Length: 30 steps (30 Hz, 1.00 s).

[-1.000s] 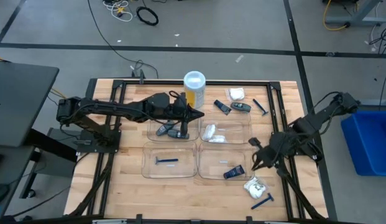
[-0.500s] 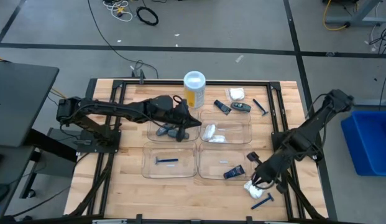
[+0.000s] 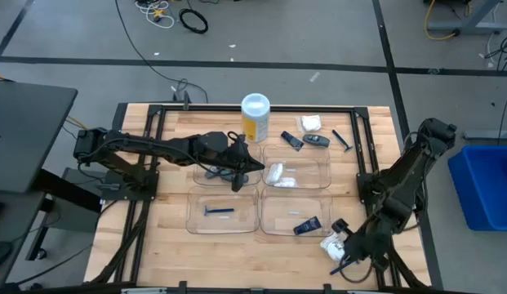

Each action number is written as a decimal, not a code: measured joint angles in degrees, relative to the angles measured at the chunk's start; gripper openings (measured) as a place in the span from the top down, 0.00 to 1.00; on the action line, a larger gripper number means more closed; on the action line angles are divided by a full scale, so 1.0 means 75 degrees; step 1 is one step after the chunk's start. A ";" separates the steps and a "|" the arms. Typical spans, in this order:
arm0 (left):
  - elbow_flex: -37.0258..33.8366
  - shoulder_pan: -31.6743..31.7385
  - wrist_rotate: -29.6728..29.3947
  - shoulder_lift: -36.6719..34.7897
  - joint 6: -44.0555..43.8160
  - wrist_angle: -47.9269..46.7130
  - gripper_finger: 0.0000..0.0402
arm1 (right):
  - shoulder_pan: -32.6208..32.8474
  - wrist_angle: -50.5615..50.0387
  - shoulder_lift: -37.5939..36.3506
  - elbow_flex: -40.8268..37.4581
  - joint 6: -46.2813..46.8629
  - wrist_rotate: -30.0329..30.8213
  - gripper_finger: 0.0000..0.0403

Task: Pick & Place Travel size toiletries
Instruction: Put the bottom blue shaver into the bottom left transparent bin

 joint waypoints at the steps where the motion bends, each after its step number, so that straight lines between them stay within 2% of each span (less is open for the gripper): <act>1: -0.0001 -0.0017 -0.0047 0.0000 0.0000 0.0000 0.99 | 0.0106 0.0000 0.0105 0.0000 0.0021 -0.0002 0.94; 14: -0.0003 -0.0037 -0.0303 0.0000 -0.0135 -0.0001 1.00 | 0.1001 0.0018 0.1206 0.0000 0.0409 0.0726 0.94; 23: -0.0002 -0.0037 -0.0436 0.0000 -0.0146 -0.0003 1.00 | 0.1444 0.0481 0.2084 0.0000 0.0702 0.0747 0.94; 30: -0.0003 -0.0048 -0.0465 0.0000 -0.0147 -0.0002 1.00 | 0.1753 0.0554 0.2628 0.0000 0.1733 0.0981 0.94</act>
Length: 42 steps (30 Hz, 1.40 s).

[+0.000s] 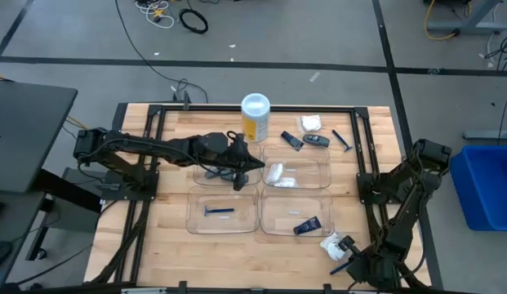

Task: Pick & Place Travel size toiletries
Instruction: Put the bottom blue shaver into the bottom left transparent bin

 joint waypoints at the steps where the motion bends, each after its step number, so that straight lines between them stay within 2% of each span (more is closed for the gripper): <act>1: 0.0001 0.0000 0.0000 0.0000 -0.0002 0.0000 1.00 | 0.0031 -0.0029 0.0031 0.0000 0.0143 0.0127 0.94; 9: 0.0000 0.0000 -0.0003 0.0000 -0.0002 -0.0002 0.99 | 0.0077 -0.0589 0.0157 0.0000 0.1161 0.0624 0.88; 22: 0.0003 0.0000 0.0000 0.0000 -0.0002 -0.0005 0.99 | 0.0080 -0.0545 0.0168 0.0000 0.1587 0.0486 0.60; 26: 0.0000 0.0000 0.0000 0.0000 -0.0005 -0.0005 0.99 | 0.0080 -0.0536 0.0384 0.0000 0.1588 0.0479 0.55; 33: 0.0003 0.0000 0.0000 0.0000 -0.0083 -0.0002 0.99 | 0.0080 -0.0468 0.0724 0.0000 0.1590 0.0479 0.56; 42: 0.0000 0.0000 -0.0003 0.0000 -0.0078 -0.0005 0.99 | 0.0080 -0.0356 0.0886 0.0000 0.1587 0.0500 0.67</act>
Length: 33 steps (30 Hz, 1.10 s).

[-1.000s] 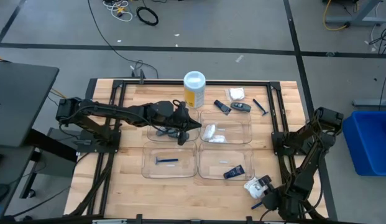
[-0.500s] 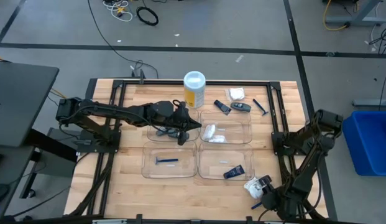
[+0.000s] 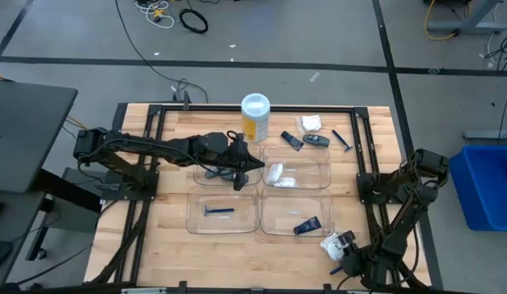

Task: Pick & Place Travel size toiletries
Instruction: Put the bottom blue shaver into the bottom left transparent bin

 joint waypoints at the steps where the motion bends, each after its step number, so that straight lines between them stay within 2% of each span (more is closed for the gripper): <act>1: 0.0000 0.0000 0.0000 0.0000 0.0000 0.0000 0.99 | 0.0000 0.0004 0.0000 0.0000 0.0000 0.0000 0.68; 11: 0.0001 0.0000 0.0000 0.0000 0.0020 0.0000 0.99 | 0.0000 0.0249 -0.0002 0.0000 0.0000 -0.0420 0.81; 24: 0.0001 0.0000 0.0003 0.0000 0.0017 0.0000 0.99 | 0.0000 0.0694 -0.0019 0.0000 -0.0023 -0.0868 0.88; 33: 0.0000 0.0000 0.0003 0.0000 0.0017 0.0001 0.99 | -0.0067 0.0734 -0.0699 0.0000 -0.0201 -0.0735 0.88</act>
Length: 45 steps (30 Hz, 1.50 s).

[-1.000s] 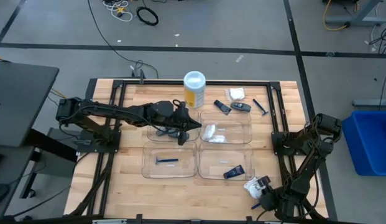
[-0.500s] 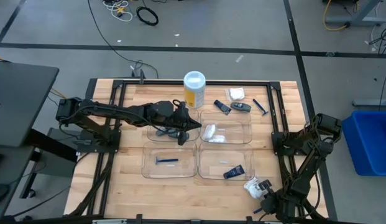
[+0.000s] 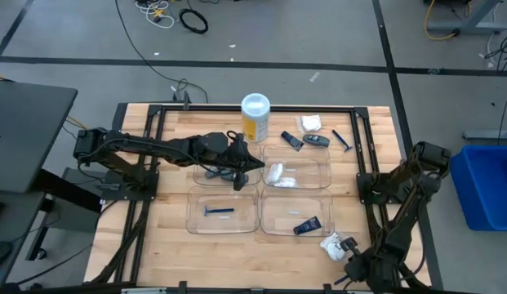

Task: Pick & Place Travel size toiletries
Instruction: Put the bottom blue shaver into the bottom left transparent bin

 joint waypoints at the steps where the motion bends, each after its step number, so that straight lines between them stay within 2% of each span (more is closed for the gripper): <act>1: 0.0000 0.0000 0.0000 0.0000 0.0000 0.0001 0.99 | -0.0013 -0.0012 -0.0107 0.0000 0.0000 0.0043 0.88; 21: 0.0002 0.0000 -0.0164 0.0000 0.0029 0.0003 0.99 | -0.0073 -0.0052 -0.1914 0.0000 -0.0236 0.1896 0.88; 27: 0.0001 0.0003 -0.0164 0.0000 0.0001 0.0007 0.99 | -0.0448 -0.0087 -0.2303 0.0000 -0.0260 0.2415 0.88; 32: 0.0000 0.0001 -0.0098 0.0000 -0.0059 0.0006 0.99 | -0.0845 -0.0059 -0.2642 0.0000 -0.0817 0.2779 0.89; 45: 0.0000 0.0000 0.0113 0.0000 -0.0119 0.0007 1.00 | -0.1859 -0.0088 -0.3157 0.0000 -0.1858 0.2801 0.89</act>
